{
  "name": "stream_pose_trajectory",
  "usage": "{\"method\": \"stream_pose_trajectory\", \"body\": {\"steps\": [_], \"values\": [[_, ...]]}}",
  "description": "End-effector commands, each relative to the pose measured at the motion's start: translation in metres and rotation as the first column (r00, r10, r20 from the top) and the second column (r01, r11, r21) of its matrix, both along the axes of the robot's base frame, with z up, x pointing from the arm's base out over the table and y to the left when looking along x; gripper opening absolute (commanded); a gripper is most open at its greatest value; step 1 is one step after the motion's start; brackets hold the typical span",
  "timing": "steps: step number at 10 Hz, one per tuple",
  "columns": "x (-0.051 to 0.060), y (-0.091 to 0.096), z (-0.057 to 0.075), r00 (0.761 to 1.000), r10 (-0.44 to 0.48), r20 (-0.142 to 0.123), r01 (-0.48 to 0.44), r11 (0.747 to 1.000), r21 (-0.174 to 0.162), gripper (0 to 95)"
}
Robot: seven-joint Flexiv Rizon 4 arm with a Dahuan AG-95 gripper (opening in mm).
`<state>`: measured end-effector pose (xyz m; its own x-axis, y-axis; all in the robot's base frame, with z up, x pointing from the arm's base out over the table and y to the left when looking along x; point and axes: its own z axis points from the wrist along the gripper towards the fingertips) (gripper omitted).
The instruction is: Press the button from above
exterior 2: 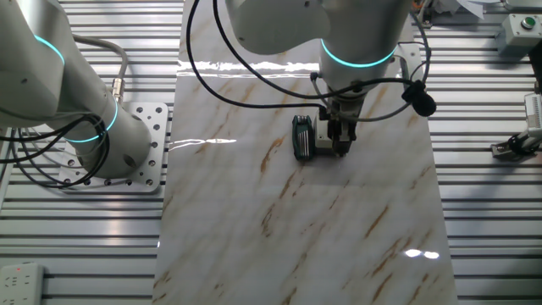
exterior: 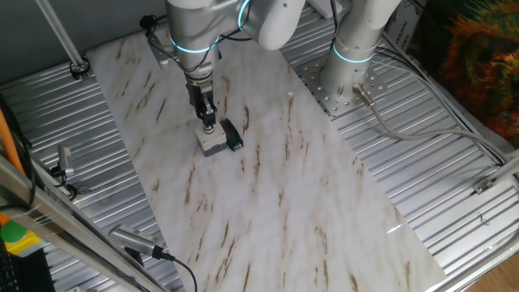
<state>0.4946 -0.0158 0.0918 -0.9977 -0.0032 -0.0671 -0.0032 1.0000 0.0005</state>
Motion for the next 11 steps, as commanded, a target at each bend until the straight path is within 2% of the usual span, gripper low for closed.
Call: {"method": "stream_pose_trajectory", "body": {"steps": [1,3,5,6,7,8,11], "values": [[0.001,0.0,-0.002,1.0,-0.007,-0.021,0.007,1.0,0.03,57.0],[0.001,0.0,-0.001,1.0,-0.005,-0.003,0.005,1.0,0.017,57.0],[0.0,-0.001,0.003,0.999,0.009,-0.037,-0.009,1.0,-0.017,57.0],[0.0,-0.001,0.008,0.999,0.009,-0.042,-0.009,1.0,-0.016,57.0],[-0.001,-0.002,0.018,0.999,0.001,-0.041,-0.001,1.0,0.002,57.0],[0.0,-0.002,0.023,0.999,0.0,-0.034,0.0,1.0,0.0,57.0],[-0.001,0.001,0.043,0.999,0.0,-0.039,0.0,1.0,0.002,57.0]]}}
